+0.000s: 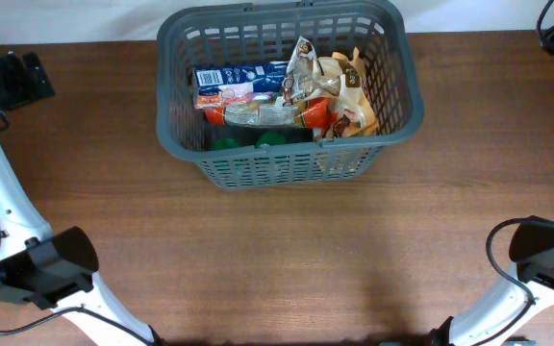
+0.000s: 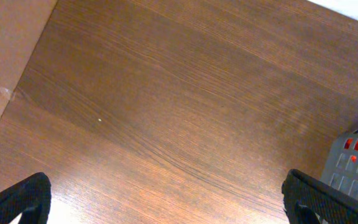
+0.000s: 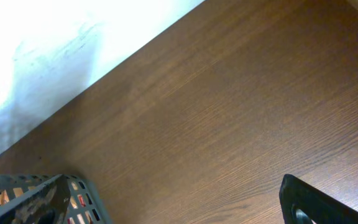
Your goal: Pack container
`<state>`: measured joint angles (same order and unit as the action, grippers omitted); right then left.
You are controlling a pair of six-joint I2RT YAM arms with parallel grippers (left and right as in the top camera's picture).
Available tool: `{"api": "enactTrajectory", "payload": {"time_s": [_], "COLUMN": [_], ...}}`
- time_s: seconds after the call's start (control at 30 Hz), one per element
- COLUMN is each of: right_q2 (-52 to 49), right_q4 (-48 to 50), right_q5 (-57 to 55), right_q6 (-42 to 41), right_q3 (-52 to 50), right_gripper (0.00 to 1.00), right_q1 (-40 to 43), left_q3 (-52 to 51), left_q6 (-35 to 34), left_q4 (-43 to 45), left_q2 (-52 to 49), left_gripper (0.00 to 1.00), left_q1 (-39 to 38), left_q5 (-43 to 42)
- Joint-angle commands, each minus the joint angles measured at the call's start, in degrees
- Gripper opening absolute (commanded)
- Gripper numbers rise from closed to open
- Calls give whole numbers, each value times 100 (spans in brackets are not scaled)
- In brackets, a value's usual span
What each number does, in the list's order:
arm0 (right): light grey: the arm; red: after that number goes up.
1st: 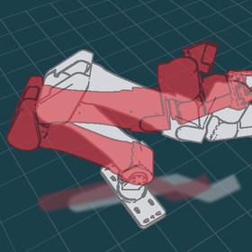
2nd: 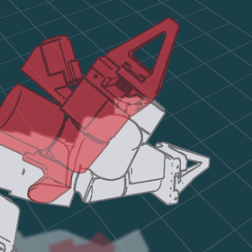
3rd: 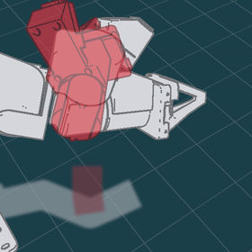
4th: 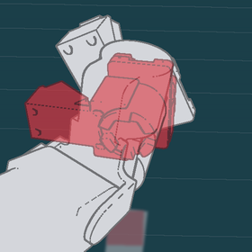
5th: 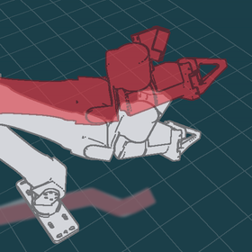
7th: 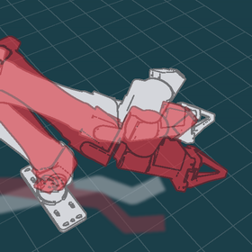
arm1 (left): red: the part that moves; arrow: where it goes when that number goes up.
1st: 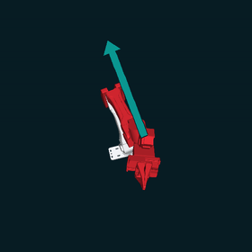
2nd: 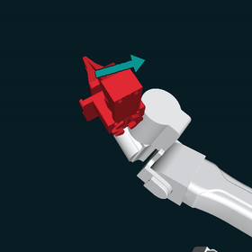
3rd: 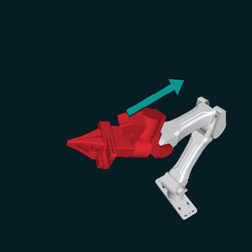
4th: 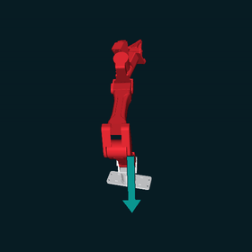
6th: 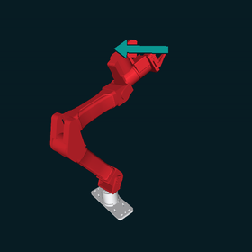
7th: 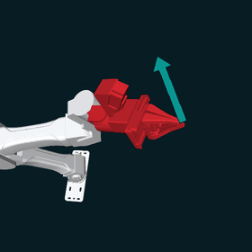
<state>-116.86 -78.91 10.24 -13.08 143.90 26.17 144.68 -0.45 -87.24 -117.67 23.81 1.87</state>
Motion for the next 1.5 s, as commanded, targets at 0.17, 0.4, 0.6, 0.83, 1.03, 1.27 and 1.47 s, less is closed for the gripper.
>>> {"api": "enactTrajectory", "payload": {"time_s": [0.17,0.4,0.6,0.83,1.03,1.27,1.47], "right_q2": [1040,2712,5289,8459,10546,11274,11416], "right_q4": [2,4,1360,2693,3016,4623,4747], "right_q5": [50,-304,-1668,-1714,-1690,-916,-916], "right_q6": [15,258,424,332,319,-120,-118], "right_q3": [-11,-678,-3547,-7479,-10314,-12437,-13188], "right_gripper": [99,99,99,99,99,99,99], "right_q1": [-868,-1746,-1797,-1797,-1797,-1799,-1799], "left_q3": [-33,-33,-33,-33,-33,-33,-33], "left_q6": [-87,-87,-87,-87,-87,-87,-87], "left_q4": [-4,-4,-4,-4,-4,-4,-4], "left_q2": [-66,-66,-66,-66,-66,-66,-66], "left_gripper": [99,99,99,99,99,99,99], "left_q1": [24,24,26,26,26,26,26], "left_q5": [-63,-63,-63,-63,-63,-63,-63]}}
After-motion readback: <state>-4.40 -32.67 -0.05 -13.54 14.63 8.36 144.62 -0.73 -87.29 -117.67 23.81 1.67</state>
